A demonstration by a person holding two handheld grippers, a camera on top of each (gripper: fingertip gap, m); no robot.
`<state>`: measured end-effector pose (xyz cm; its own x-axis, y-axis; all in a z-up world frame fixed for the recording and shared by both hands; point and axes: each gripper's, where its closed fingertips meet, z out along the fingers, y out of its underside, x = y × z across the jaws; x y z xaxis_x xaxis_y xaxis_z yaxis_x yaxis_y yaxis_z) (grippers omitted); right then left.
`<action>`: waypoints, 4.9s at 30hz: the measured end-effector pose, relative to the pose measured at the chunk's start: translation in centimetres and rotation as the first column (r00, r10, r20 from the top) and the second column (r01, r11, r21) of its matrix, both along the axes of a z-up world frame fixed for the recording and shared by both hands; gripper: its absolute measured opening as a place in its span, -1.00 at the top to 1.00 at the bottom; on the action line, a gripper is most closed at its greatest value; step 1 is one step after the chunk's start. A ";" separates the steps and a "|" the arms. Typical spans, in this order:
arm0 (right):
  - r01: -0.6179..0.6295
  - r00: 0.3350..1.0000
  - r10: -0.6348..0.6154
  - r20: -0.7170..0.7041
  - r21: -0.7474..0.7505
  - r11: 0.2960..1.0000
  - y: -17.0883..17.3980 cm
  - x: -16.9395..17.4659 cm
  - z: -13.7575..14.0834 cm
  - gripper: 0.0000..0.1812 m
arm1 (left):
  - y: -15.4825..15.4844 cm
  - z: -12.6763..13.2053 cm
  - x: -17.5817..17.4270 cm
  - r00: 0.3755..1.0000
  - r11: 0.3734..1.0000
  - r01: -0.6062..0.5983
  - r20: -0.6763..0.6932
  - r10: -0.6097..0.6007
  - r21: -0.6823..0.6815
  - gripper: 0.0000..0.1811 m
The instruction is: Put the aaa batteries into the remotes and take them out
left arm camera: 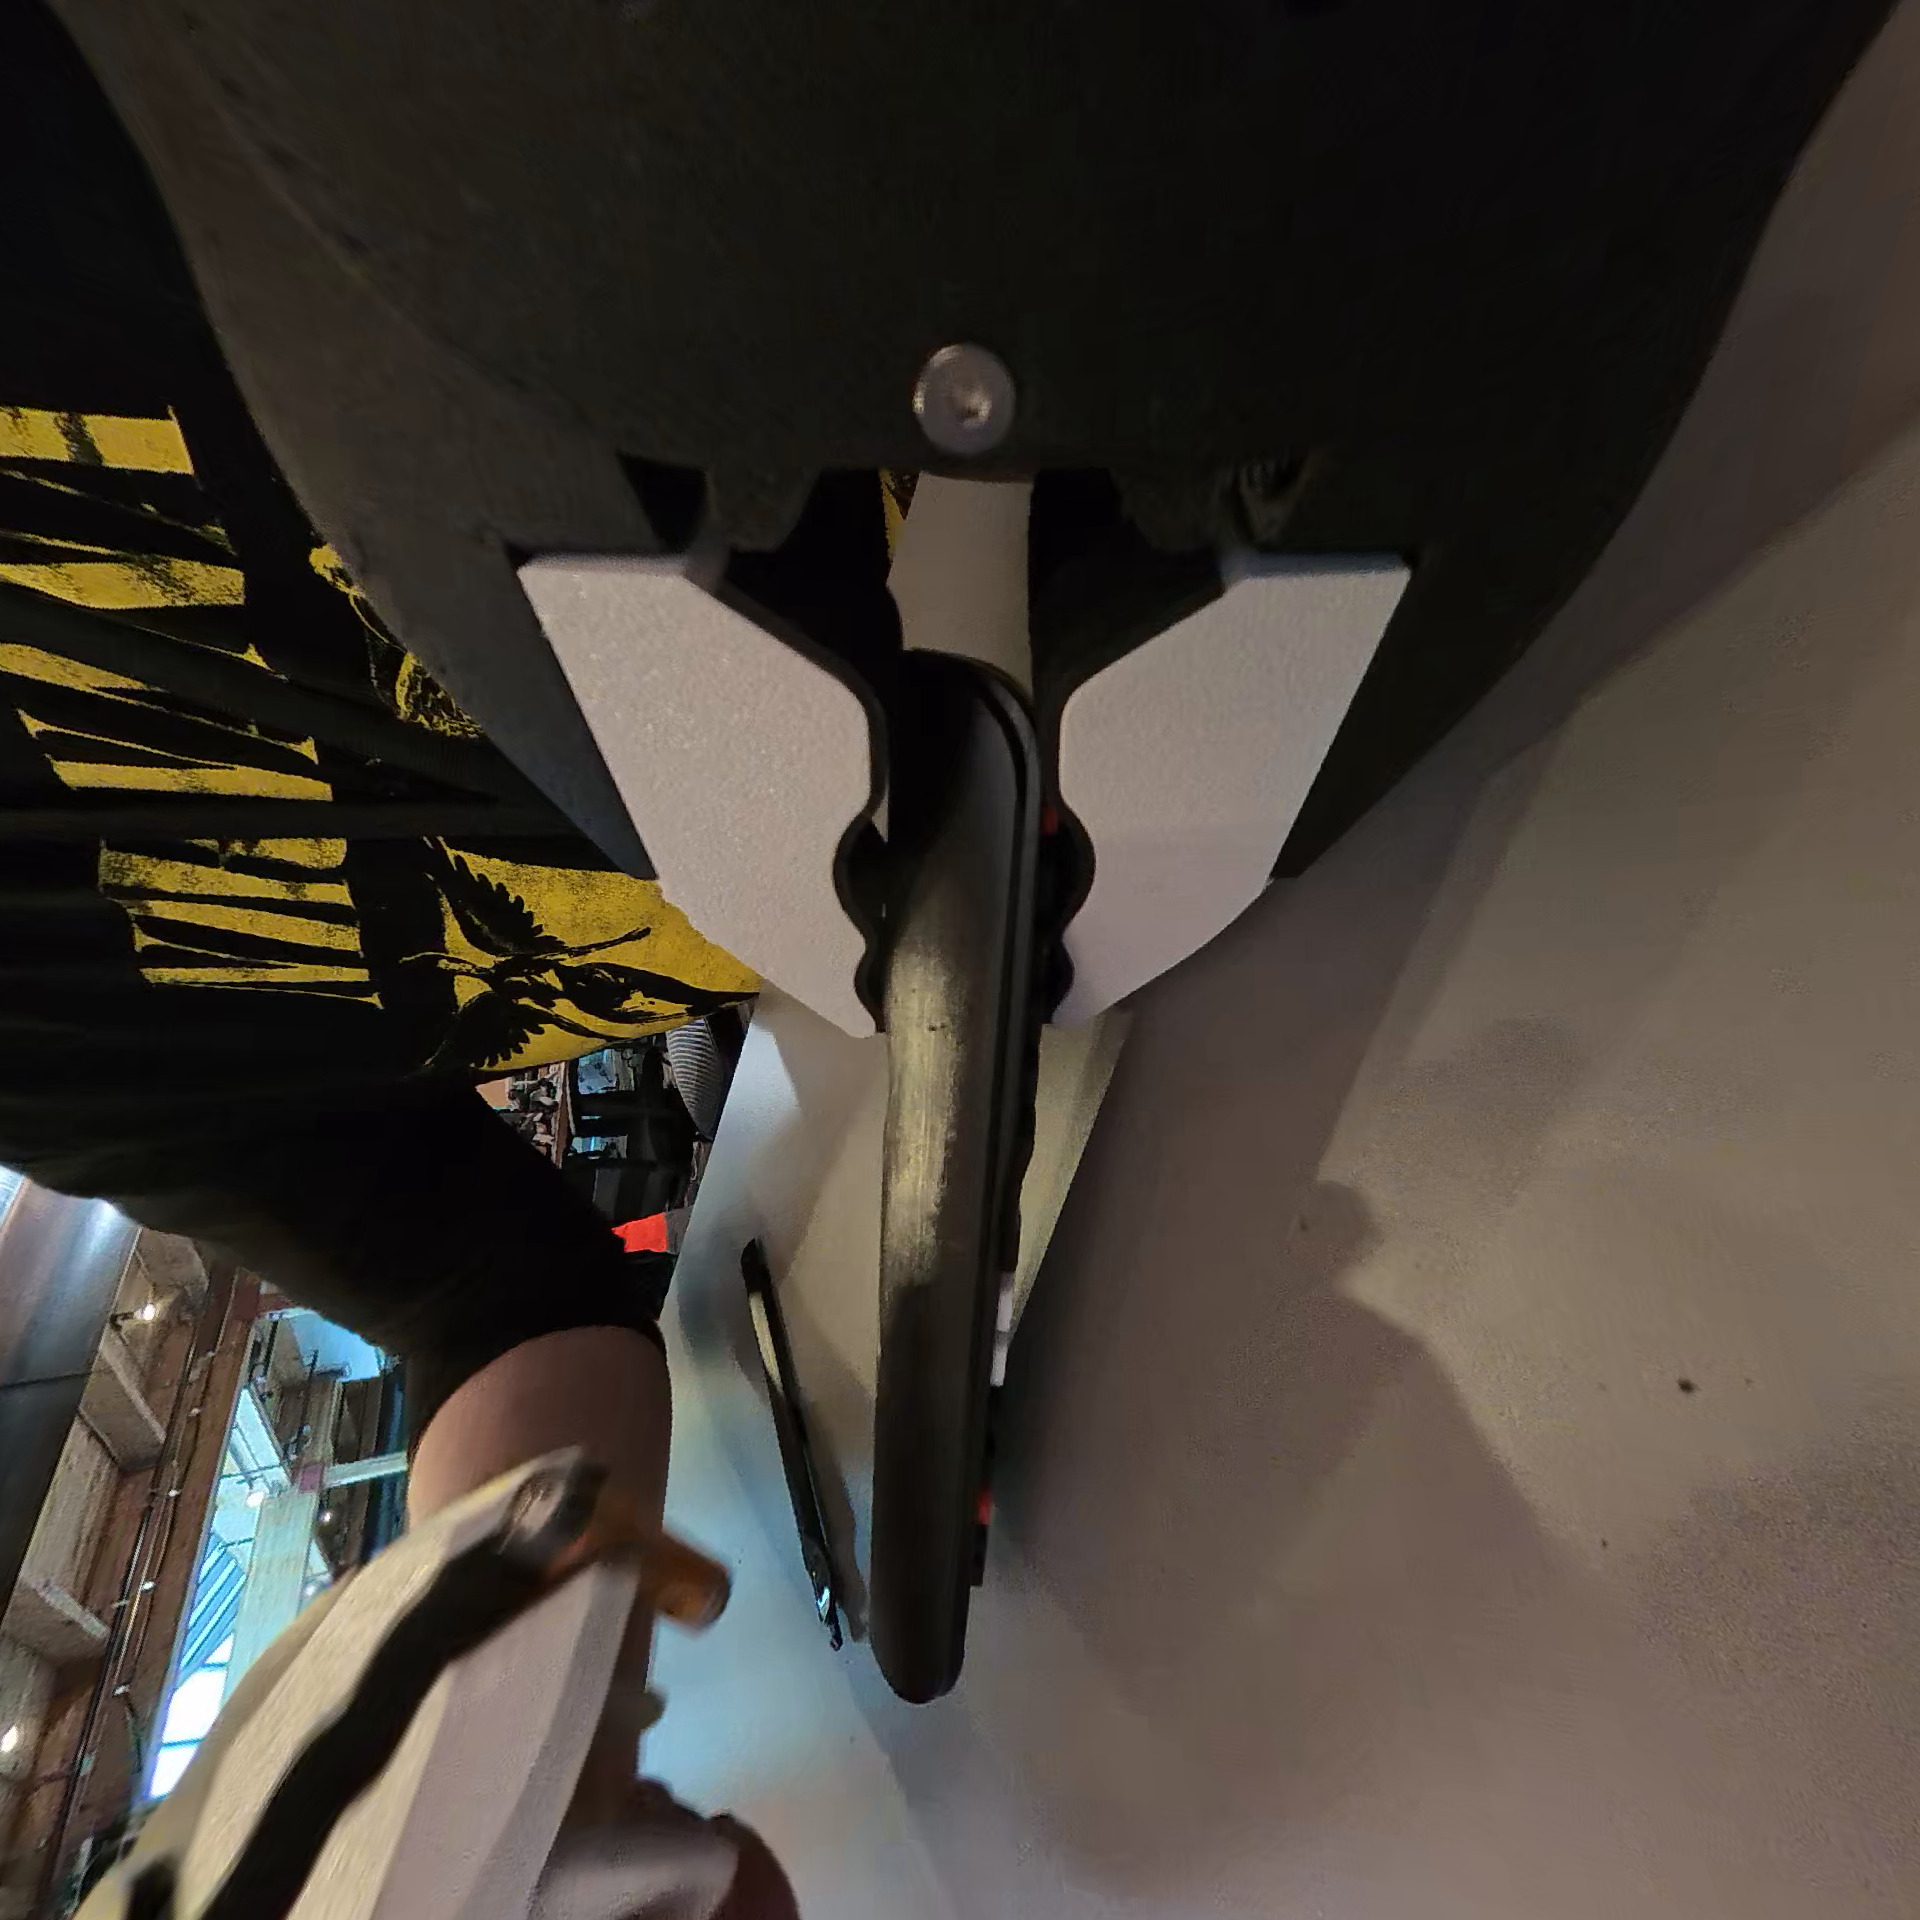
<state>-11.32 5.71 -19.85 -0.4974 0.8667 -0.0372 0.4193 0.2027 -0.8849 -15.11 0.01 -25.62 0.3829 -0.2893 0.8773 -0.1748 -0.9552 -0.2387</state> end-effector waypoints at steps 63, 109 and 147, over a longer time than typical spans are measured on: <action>0.271 0.905 -0.328 0.271 0.227 0.935 0.5 2.7 -3.2 0.27 | 1.9 4.2 1.6 0.996 0.987 -0.015 0.092 0.000 0.160 0.73; 0.860 0.208 -0.833 0.513 0.310 0.406 -4.4 18.1 -7.8 0.43 | 13.2 18.4 5.3 0.837 0.565 -0.361 0.525 -0.155 0.742 0.38; 0.703 0.670 -0.697 0.256 0.084 0.707 2.3 3.0 2.3 0.79 | 15.7 15.2 3.6 0.416 0.785 -0.606 0.892 0.177 0.127 0.38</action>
